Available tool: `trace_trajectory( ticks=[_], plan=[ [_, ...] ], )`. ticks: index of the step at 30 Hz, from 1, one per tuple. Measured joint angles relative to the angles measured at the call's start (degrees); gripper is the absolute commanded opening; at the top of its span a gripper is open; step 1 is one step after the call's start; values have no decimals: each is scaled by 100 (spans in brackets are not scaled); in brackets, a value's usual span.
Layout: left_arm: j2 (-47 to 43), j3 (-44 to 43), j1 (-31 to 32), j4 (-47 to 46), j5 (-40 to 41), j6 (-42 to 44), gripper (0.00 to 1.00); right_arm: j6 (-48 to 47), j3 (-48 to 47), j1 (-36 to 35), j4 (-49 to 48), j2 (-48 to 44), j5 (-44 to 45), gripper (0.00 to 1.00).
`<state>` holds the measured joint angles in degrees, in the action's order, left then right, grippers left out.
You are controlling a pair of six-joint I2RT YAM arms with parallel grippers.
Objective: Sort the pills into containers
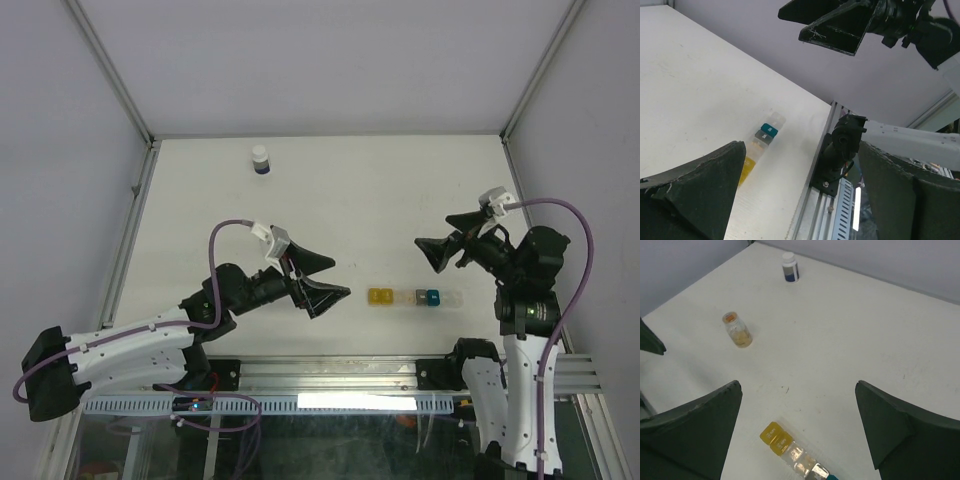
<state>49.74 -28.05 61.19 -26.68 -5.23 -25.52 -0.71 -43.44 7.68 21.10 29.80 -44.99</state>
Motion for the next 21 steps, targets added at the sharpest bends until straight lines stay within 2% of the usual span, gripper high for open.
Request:
trace_trajectory(
  ticks=[7,14,19,21],
  plan=[
    [223,76,-2,-92,76,319,99,-1467,-328,-44,686,1252,-1394,100],
    [664,94,-2,-498,87,754,99,-2581,-396,-76,1172,1886,-1958,100],
    [1349,83,-4,-1172,201,1508,99,-4642,-575,-79,2312,2142,-2253,99],
    [1777,-31,-13,-1316,238,1860,99,-5128,-540,-87,2474,2199,-2288,99]
  ],
)
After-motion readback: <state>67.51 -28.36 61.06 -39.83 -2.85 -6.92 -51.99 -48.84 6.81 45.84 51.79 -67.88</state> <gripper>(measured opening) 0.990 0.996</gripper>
